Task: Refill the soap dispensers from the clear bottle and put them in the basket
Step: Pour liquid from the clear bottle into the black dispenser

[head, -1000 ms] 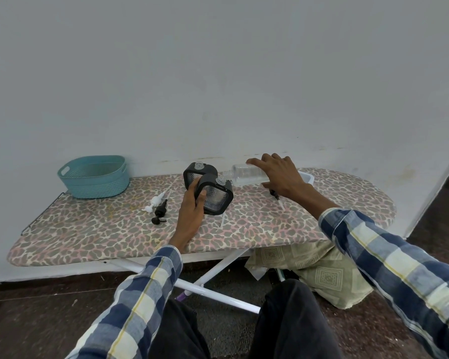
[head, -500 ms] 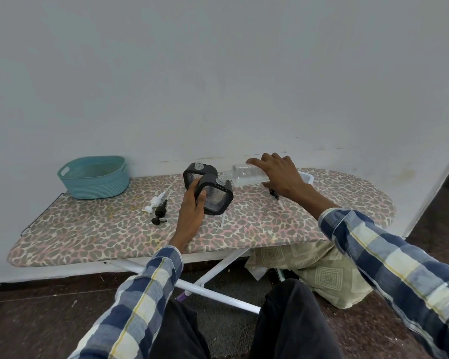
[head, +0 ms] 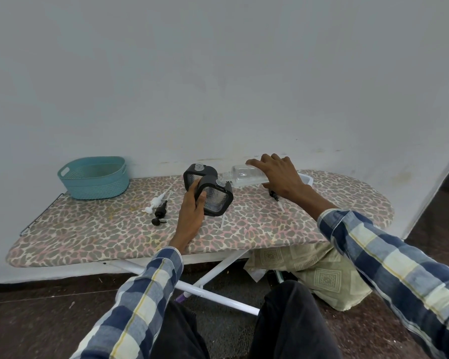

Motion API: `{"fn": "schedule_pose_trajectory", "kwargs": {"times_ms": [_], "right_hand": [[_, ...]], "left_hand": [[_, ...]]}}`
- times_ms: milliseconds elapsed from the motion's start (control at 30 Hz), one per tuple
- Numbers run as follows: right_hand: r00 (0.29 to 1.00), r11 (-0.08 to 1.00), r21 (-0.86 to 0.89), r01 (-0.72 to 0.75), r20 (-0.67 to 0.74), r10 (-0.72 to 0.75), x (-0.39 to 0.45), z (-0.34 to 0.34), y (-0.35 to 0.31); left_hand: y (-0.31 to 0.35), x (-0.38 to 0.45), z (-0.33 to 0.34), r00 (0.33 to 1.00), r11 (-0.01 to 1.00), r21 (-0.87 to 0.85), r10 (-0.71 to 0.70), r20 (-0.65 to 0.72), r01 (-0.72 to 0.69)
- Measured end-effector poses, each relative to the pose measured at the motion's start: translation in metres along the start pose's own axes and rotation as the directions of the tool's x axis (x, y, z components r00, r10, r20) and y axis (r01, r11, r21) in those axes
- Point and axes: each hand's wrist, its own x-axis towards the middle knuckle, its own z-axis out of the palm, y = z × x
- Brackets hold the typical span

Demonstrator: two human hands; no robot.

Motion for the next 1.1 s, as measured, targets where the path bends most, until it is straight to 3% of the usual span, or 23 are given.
{"fn": "schedule_pose_trajectory", "kwargs": {"times_ms": [1100], "right_hand": [[1.0, 1.0, -0.02, -0.001, -0.01, 0.001, -0.0005, -0.0048, -0.0022]], "left_hand": [[0.0039, -0.0015, -0.0008, 1.0, 0.999, 0.03, -0.017, -0.002, 0.017]]}}
